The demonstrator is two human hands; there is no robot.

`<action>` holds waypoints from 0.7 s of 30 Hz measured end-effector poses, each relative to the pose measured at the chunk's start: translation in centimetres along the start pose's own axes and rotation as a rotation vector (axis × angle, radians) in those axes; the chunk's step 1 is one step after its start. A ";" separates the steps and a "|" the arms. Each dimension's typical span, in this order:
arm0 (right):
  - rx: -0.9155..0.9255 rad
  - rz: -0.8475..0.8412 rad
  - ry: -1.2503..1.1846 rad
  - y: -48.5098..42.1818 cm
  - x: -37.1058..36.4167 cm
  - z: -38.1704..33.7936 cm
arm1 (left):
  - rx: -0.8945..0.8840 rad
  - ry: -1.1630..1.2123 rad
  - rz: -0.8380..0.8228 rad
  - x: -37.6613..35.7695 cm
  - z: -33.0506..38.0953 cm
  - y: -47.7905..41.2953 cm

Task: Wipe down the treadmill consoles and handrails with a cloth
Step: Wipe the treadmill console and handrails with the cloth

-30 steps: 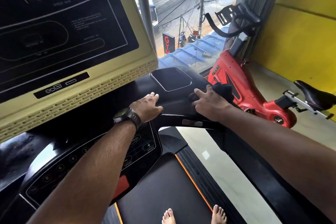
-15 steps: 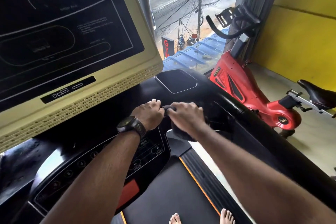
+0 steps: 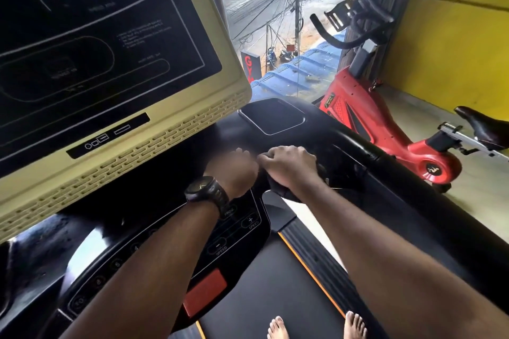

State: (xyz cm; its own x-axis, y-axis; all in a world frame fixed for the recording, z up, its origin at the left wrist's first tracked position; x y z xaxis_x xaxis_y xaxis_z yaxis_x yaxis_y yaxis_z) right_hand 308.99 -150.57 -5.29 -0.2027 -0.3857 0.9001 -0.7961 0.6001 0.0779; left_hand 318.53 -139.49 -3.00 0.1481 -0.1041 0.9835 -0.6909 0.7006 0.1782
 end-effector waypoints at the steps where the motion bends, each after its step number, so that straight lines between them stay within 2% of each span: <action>1: 0.006 0.131 0.085 1.3 -0.8 -0.5 | 0.002 -0.008 0.007 0.0 -0.3 0.2; 3: 0.026 0.292 0.181 3.8 -2.0 -1.1 | -0.022 -0.060 0.046 -0.2 -0.7 0.7; 4: 0.042 0.297 0.178 4.0 -2.0 -1.0 | -0.036 -0.080 0.077 -0.2 -0.7 0.9; 8: 0.049 0.021 -0.056 0.5 0.1 0.0 | 0.012 -0.079 0.151 -0.1 0.2 1.1; 9: 0.042 0.009 -0.073 0.2 0.1 0.0 | 0.021 -0.100 0.163 -0.1 0.4 1.2; 12: 0.043 0.219 0.128 3.0 -1.7 -0.8 | 0.051 -0.126 0.182 0.1 0.7 1.4; 14: 0.085 0.332 0.164 4.6 -2.2 -0.8 | 0.048 -0.123 0.201 0.2 0.8 1.5; 16: 0.142 0.230 0.106 2.6 -1.0 -0.3 | 0.042 -0.151 0.209 0.4 0.9 1.2; 19: 0.129 -0.055 -0.100 -0.7 0.4 0.4 | 0.062 -0.167 0.202 0.4 0.9 1.1; 20: 0.136 -0.023 -0.069 -0.4 0.2 0.2 | 0.069 -0.163 0.200 0.4 0.9 1.1; 21: 0.137 0.102 0.048 0.5 -0.3 0.1 | 0.065 -0.161 0.208 0.4 0.9 1.0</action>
State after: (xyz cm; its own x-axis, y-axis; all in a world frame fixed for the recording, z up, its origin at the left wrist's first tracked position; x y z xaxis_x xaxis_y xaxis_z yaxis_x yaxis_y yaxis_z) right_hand 308.65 -150.23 -5.57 -0.2612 -0.2921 0.9200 -0.8440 0.5316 -0.0708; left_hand 317.25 -139.45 -2.41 -0.1128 -0.0771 0.9906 -0.7395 0.6724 -0.0319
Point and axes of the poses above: each hand's wrist, its own y-axis away from the middle knuckle, its own x-axis out of the back of the hand, z = x × y, the point moved 2 cm from there along -y, towards the middle knuckle, and after that the axes turned 10 degrees about x, right-handed, at the moved point
